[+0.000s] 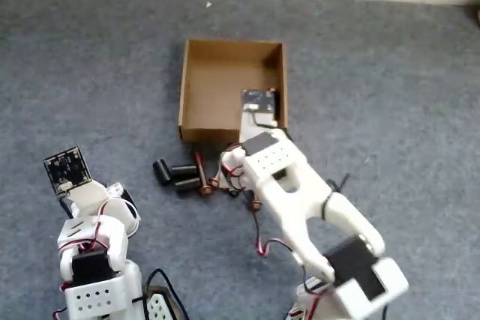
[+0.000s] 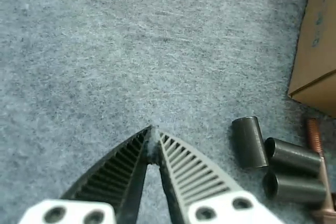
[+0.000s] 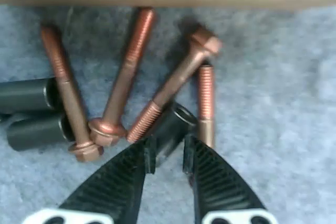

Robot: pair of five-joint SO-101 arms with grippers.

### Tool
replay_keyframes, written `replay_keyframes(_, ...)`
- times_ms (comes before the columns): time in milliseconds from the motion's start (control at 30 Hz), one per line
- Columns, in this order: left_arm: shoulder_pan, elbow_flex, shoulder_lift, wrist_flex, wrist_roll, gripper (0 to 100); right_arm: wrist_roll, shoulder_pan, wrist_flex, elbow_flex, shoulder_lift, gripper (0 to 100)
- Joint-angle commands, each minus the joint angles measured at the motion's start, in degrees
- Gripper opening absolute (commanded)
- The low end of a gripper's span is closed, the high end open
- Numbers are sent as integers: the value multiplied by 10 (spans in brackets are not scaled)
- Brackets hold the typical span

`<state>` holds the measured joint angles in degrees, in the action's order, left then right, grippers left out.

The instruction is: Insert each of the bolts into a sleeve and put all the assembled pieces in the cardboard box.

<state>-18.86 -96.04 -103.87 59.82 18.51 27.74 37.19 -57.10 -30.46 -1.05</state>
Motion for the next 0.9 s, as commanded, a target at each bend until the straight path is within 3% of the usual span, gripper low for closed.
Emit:
replay_keyframes(0, -6, -11, -4, -12, -8, 6, 10, 15, 13, 47, 27, 81)
replay_keyframes(533, -6, -11, -4, -11, -8, 6, 6, 16, -22, 53, 108, 77)
replay_keyframes(633, -6, -11, -4, -11, -8, 6, 6, 21, -42, 53, 94, 75)
replay_keyframes(733, -6, -11, -4, -11, -8, 6, 3, 21, -44, 53, 70, 4)
replay_keyframes(867, -6, -11, -4, -11, -8, 6, -49, 21, -58, 50, 3, 4)
